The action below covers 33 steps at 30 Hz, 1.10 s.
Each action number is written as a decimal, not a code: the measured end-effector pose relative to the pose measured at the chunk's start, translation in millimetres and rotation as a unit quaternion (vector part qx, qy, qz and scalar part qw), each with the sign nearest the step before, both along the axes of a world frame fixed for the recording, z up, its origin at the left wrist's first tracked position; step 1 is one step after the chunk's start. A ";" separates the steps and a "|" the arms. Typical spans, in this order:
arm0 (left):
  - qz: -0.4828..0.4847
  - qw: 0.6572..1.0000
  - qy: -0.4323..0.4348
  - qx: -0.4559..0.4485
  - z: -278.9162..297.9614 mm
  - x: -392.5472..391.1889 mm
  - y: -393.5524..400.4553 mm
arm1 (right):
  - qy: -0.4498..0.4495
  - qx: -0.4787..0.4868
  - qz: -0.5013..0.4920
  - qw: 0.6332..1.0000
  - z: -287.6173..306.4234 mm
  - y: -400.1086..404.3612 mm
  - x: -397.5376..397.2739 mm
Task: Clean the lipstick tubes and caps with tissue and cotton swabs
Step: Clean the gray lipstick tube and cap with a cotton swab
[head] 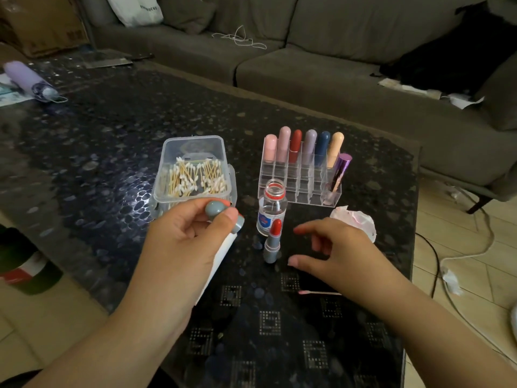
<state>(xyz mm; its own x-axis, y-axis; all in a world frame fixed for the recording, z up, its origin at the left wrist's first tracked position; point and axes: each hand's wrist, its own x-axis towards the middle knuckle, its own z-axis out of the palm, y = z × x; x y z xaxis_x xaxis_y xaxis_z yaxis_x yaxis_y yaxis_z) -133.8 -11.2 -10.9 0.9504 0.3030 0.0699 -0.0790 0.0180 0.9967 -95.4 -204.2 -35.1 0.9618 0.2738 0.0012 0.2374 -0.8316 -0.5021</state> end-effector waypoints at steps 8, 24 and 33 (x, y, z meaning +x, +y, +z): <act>0.014 0.999 0.044 0.001 -5.6 4.0 1.6 | 0.010 0.218 -0.031 0.975 -8.9 31.3 -1.0; -0.270 0.949 0.024 0.158 -2.1 -3.2 -37.8 | 0.039 0.406 -0.015 0.913 47.1 -11.2 -31.7; -0.404 0.913 0.024 0.048 1.9 5.8 -48.6 | 0.073 0.475 0.039 0.876 44.9 -37.4 -32.7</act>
<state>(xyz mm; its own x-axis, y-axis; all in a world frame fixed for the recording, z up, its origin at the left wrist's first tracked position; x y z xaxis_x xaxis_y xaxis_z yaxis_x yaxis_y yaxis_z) -128.0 -59.7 -9.0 0.8633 -0.5045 0.0119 -0.0347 -0.0359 0.9988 -128.2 -241.5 9.8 0.9494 0.2800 0.1425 0.1501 -0.0058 -0.9887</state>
